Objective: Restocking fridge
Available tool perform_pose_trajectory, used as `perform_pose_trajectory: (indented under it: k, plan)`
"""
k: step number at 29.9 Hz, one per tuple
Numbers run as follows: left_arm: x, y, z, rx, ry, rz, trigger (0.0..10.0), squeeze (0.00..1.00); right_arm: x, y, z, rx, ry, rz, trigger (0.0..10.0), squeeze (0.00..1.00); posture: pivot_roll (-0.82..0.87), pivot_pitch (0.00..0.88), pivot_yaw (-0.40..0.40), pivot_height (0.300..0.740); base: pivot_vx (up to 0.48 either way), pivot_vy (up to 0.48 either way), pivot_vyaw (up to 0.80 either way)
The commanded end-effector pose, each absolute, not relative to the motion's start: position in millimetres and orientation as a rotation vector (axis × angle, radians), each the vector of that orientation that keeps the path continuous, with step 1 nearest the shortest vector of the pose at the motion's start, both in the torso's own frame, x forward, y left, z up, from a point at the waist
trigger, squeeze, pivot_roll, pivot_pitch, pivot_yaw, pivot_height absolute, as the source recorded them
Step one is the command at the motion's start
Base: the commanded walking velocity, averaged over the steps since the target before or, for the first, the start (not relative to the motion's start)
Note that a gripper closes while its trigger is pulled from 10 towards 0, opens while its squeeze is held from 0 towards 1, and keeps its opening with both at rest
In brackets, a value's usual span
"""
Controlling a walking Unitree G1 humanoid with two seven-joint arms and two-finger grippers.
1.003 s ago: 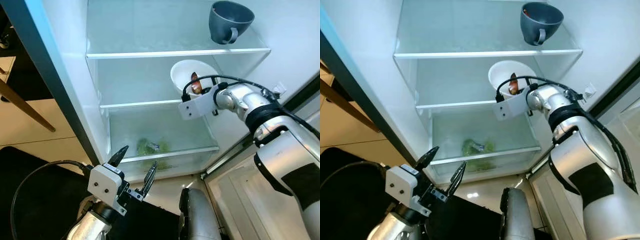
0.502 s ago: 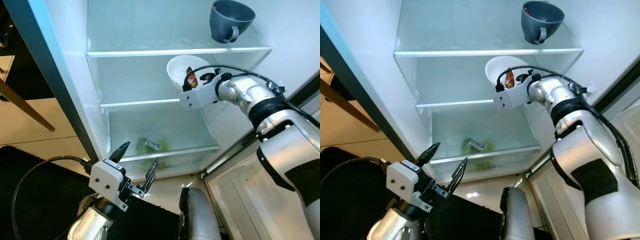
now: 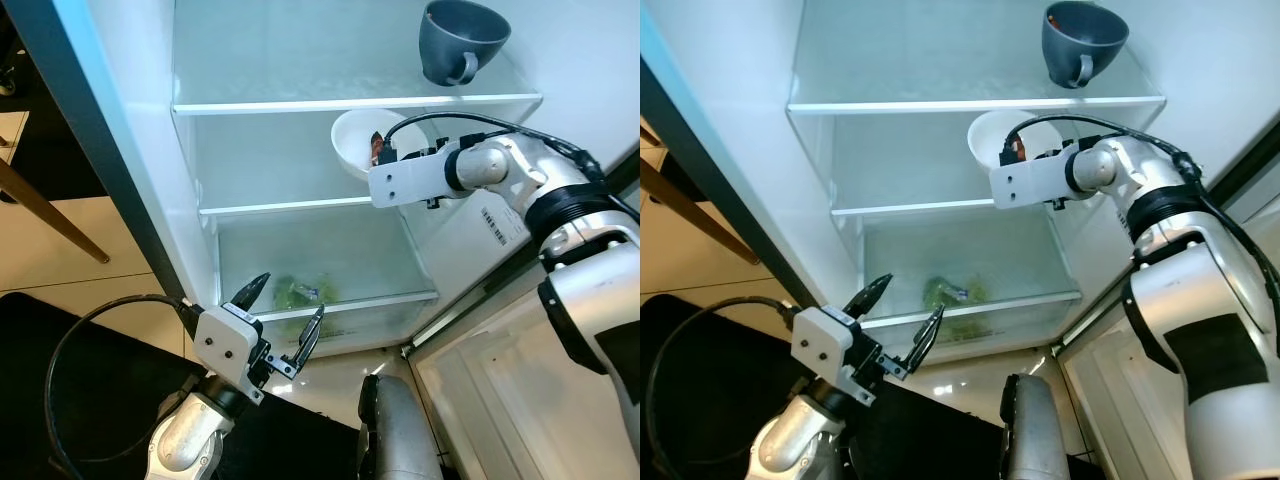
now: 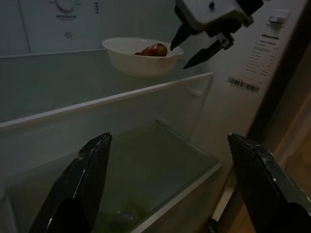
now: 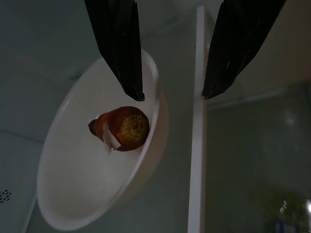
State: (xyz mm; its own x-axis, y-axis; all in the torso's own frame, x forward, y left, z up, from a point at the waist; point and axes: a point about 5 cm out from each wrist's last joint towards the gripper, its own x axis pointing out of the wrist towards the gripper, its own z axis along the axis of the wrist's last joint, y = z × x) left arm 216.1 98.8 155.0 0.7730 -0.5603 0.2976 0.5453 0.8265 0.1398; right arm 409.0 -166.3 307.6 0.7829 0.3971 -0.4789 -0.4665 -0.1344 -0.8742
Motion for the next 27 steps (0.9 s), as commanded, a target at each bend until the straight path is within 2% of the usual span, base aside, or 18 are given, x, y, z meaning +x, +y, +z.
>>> perform_pose_trajectory:
  k: [1, 11, 20, 27]
  plan:
    - [214.8, 98.1, 149.2, 0.050, -0.319, -0.617, 10.0, 0.00, 405.0, -169.6, 312.1, -1.468, 0.025, 0.790, 10.0, 0.00, 0.08, 0.246, -0.071, 0.447, 0.000, 0.000, 0.00]
    - [226.5, 94.8, 150.0, 0.054, -0.343, -0.632, 10.0, 0.00, 398.3, -154.2, 314.2, -1.120, -0.220, 0.879, 10.0, 0.00, 0.06, 0.200, -0.055, 0.447, 0.000, 0.000, 0.00]
    - [241.5, 96.5, 145.5, 0.073, -0.348, -0.630, 10.0, 0.00, 392.5, -148.9, 278.0, -0.948, -0.280, 0.930, 10.0, 0.00, 0.04, 0.159, -0.042, 0.447, 0.000, 0.000, 0.00]
    - [253.3, 99.1, 138.3, 0.087, -0.337, -0.613, 10.0, 0.00, 390.8, -144.5, 254.5, -0.799, -0.285, 0.890, 10.0, 0.00, 0.02, 0.120, -0.033, 0.447, 0.000, 0.000, 0.00]
